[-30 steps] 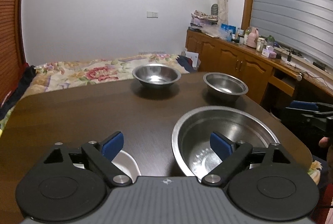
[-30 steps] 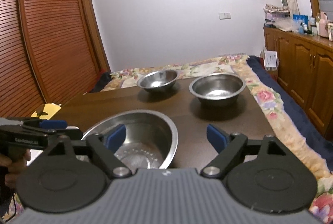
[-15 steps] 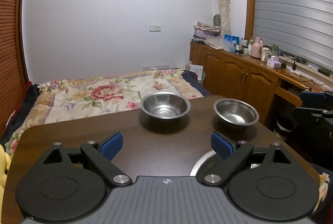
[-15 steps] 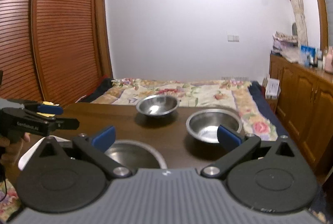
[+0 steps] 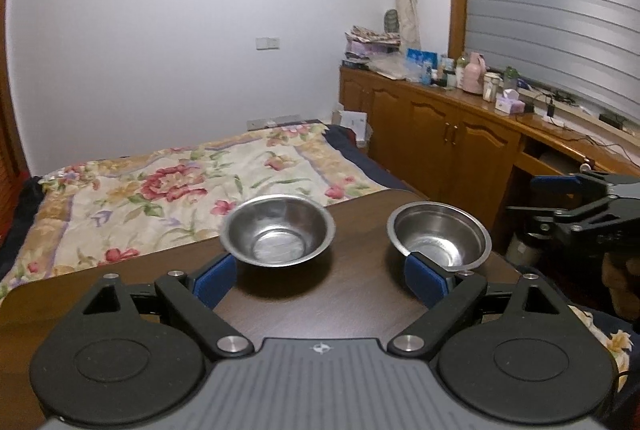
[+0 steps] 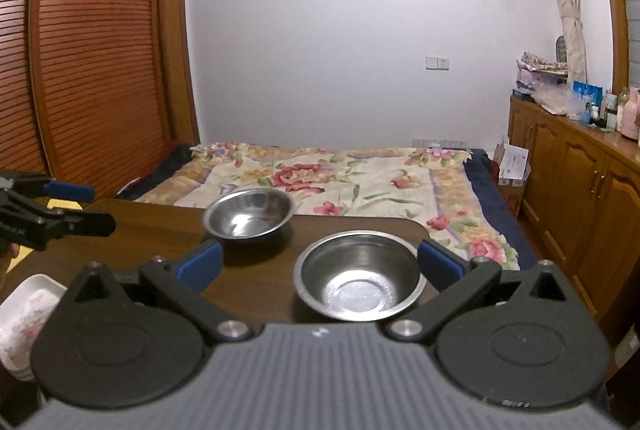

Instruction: Organize plates and bowls

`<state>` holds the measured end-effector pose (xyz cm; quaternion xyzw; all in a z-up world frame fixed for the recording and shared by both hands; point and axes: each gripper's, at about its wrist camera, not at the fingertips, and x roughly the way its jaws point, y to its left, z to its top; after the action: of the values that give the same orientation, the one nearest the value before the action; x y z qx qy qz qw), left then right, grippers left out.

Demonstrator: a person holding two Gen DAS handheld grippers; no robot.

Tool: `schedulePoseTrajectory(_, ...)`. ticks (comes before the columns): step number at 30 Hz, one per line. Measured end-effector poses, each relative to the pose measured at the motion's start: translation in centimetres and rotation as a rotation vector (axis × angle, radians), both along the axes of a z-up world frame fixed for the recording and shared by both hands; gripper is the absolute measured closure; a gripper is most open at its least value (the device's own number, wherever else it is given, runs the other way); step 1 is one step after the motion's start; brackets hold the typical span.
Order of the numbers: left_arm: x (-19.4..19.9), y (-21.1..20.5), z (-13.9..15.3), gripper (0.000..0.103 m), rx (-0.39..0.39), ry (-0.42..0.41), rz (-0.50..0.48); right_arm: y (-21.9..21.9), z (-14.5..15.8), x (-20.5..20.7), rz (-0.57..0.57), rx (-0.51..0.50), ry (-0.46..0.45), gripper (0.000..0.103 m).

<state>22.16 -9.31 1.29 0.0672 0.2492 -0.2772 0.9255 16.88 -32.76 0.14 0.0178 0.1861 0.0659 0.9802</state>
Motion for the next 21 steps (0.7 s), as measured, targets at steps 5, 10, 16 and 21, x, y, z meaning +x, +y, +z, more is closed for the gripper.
schedulePoseTrajectory(5, 2.1, -2.5, -0.8, 0.016, 0.036, 0.040, -0.042, -1.4, -0.8, 2.1, -0.009, 0.007, 0.020, 0.000)
schedulePoseTrajectory(10, 4.1, -4.8, -1.5, 0.027, 0.064, 0.070, -0.077, -2.8, -2.5, 4.2, -0.026, 0.035, 0.062, 0.000)
schedulePoseTrajectory(16, 5.7, -7.3, -2.3, 0.030, 0.085, 0.101, -0.133, -3.6, -4.6, 5.3, -0.032, 0.070, 0.108, 0.001)
schedulePoseTrajectory(21, 7.1, -9.4, -3.3, 0.036, 0.115, 0.138, -0.188, -4.1, -4.9, 5.8, -0.030, 0.085, 0.127, 0.014)
